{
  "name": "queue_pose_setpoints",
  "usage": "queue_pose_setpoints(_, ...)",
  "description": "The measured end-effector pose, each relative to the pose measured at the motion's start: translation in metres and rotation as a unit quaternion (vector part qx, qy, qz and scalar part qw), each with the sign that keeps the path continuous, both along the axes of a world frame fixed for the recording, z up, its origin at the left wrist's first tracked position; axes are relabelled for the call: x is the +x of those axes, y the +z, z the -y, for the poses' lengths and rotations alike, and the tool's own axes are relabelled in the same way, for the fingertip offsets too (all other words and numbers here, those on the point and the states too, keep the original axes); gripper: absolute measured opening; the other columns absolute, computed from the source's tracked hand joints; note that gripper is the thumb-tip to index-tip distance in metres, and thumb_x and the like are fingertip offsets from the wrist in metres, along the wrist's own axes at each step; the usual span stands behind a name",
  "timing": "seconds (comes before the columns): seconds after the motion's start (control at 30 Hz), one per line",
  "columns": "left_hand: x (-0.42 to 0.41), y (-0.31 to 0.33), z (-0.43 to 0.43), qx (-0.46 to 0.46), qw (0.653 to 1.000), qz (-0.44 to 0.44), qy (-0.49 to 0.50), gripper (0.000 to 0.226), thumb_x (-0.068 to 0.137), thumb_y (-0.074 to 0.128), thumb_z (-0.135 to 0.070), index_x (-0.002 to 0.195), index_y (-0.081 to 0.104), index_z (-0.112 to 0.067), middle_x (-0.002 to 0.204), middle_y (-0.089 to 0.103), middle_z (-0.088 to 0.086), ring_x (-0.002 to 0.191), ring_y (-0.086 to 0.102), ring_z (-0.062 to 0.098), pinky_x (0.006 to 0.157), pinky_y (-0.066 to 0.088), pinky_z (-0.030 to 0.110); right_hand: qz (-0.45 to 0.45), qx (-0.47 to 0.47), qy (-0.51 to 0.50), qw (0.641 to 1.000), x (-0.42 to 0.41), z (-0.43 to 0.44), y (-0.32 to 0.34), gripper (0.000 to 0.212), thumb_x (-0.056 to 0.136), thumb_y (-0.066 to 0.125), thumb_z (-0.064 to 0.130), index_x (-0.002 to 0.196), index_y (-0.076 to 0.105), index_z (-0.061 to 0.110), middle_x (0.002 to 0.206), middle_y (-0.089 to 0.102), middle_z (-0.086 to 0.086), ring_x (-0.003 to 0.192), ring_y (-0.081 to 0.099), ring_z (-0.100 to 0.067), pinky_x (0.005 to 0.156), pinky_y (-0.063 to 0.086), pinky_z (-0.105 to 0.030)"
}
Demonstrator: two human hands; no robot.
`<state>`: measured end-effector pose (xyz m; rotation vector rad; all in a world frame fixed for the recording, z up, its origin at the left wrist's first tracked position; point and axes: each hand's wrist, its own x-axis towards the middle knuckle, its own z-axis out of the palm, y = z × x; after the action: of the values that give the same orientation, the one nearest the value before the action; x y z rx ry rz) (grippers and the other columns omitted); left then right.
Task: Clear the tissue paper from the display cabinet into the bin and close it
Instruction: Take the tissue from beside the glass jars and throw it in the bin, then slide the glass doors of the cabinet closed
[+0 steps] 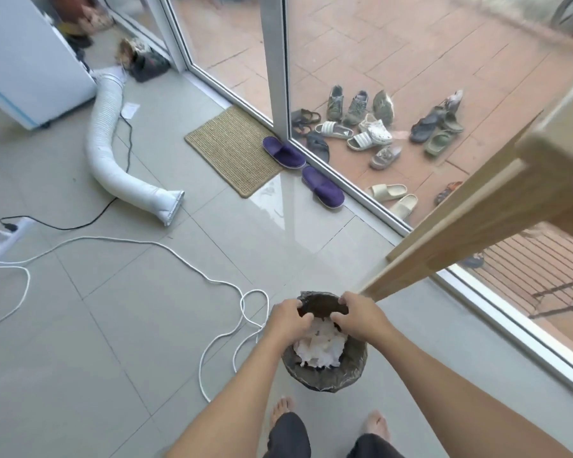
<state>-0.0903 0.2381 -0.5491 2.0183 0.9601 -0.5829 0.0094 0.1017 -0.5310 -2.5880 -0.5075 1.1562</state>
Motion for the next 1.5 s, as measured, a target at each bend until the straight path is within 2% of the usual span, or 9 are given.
queue_pose_setpoints(0.33,0.035,0.249,-0.050,0.184,0.958,0.204,-0.077,0.029,0.090,0.057,-0.029,0.109,0.072,-0.012,0.112,0.074,0.010,0.106,0.066,0.028,0.090,0.052,0.035,0.231,0.124,0.048,0.964,0.016,-0.028,0.254,0.036,0.090,0.057,0.039,0.121,0.062,0.021,0.121,0.065,-0.001,0.113,0.060,-0.022,0.092,0.050,-0.039)
queue_pose_setpoints(0.57,0.063,0.399,-0.032,0.222,0.888,0.387,-0.112,0.021,0.089,0.061,-0.029,0.093,0.073,-0.012,0.093,0.076,0.007,0.090,0.069,0.025,0.080,0.054,0.037,0.452,0.218,0.010,0.865,0.014,0.006,0.402,0.029,0.091,0.059,0.035,0.115,0.066,0.020,0.113,0.069,-0.002,0.102,0.063,-0.024,0.084,0.052,-0.038)
queue_pose_setpoints(0.7,0.079,0.462,0.014,0.169,0.837,0.501,-0.140,0.021,0.089,0.062,-0.027,0.096,0.076,-0.013,0.090,0.078,0.002,0.079,0.070,0.014,0.076,0.056,0.030,0.571,0.249,-0.010,0.782,0.013,0.059,0.457,0.029,0.092,0.059,0.032,0.111,0.069,0.013,0.107,0.070,-0.005,0.096,0.063,-0.026,0.083,0.053,-0.041)
queue_pose_setpoints(0.9,0.104,0.513,0.120,0.067,0.767,0.598,-0.222,0.018,0.089,0.065,-0.023,0.099,0.076,-0.013,0.088,0.078,0.000,0.078,0.070,0.009,0.074,0.055,0.019,0.709,0.187,-0.085,0.675,0.015,0.177,0.498,0.025,0.094,0.057,0.030,0.108,0.066,0.012,0.111,0.065,-0.007,0.102,0.059,-0.028,0.087,0.046,-0.041)
queue_pose_setpoints(1.1,0.127,0.527,0.240,-0.048,0.730,0.600,-0.323,0.020,0.090,0.066,-0.026,0.105,0.076,-0.016,0.088,0.073,-0.010,0.081,0.070,0.005,0.075,0.051,0.008,0.780,0.099,-0.186,0.589,0.001,0.309,0.505,0.029,0.095,0.055,0.026,0.115,0.065,0.008,0.127,0.062,-0.014,0.118,0.056,-0.033,0.096,0.039,-0.041)
queue_pose_setpoints(1.23,0.143,0.533,0.313,-0.091,0.714,0.583,-0.376,0.025,0.094,0.062,-0.029,0.113,0.072,-0.017,0.097,0.073,-0.009,0.083,0.065,-0.003,0.076,0.047,0.006,0.811,0.059,-0.231,0.534,-0.003,0.377,0.505,0.030,0.099,0.050,0.025,0.124,0.054,0.009,0.138,0.054,-0.020,0.127,0.048,-0.036,0.102,0.036,-0.044)
queue_pose_setpoints(1.27,0.148,0.535,0.329,-0.104,0.716,0.574,-0.383,0.027,0.095,0.060,-0.031,0.116,0.071,-0.019,0.101,0.073,-0.009,0.087,0.065,-0.003,0.079,0.047,0.007,0.817,0.054,-0.238,0.522,-0.002,0.391,0.505,0.032,0.100,0.048,0.025,0.127,0.050,0.009,0.141,0.052,-0.022,0.130,0.045,-0.036,0.104,0.035,-0.045)
queue_pose_setpoints(1.4,0.164,0.546,0.384,-0.209,0.740,0.529,-0.361,0.033,0.097,0.054,-0.031,0.126,0.065,-0.020,0.120,0.071,-0.001,0.112,0.065,0.012,0.103,0.050,0.038,0.839,0.034,-0.228,0.492,0.011,0.428,0.504,0.047,0.102,0.042,0.026,0.145,0.039,0.006,0.155,0.040,-0.023,0.145,0.034,-0.039,0.115,0.029,-0.048)
queue_pose_setpoints(1.5,0.174,0.558,0.414,-0.292,0.754,0.487,-0.330,0.035,0.100,0.048,-0.033,0.128,0.064,-0.019,0.129,0.067,0.001,0.119,0.061,0.017,0.109,0.045,0.045,0.851,0.021,-0.220,0.476,0.025,0.439,0.506,0.053,0.102,0.042,0.027,0.151,0.033,0.008,0.159,0.035,-0.018,0.151,0.024,-0.035,0.118,0.026,-0.055)
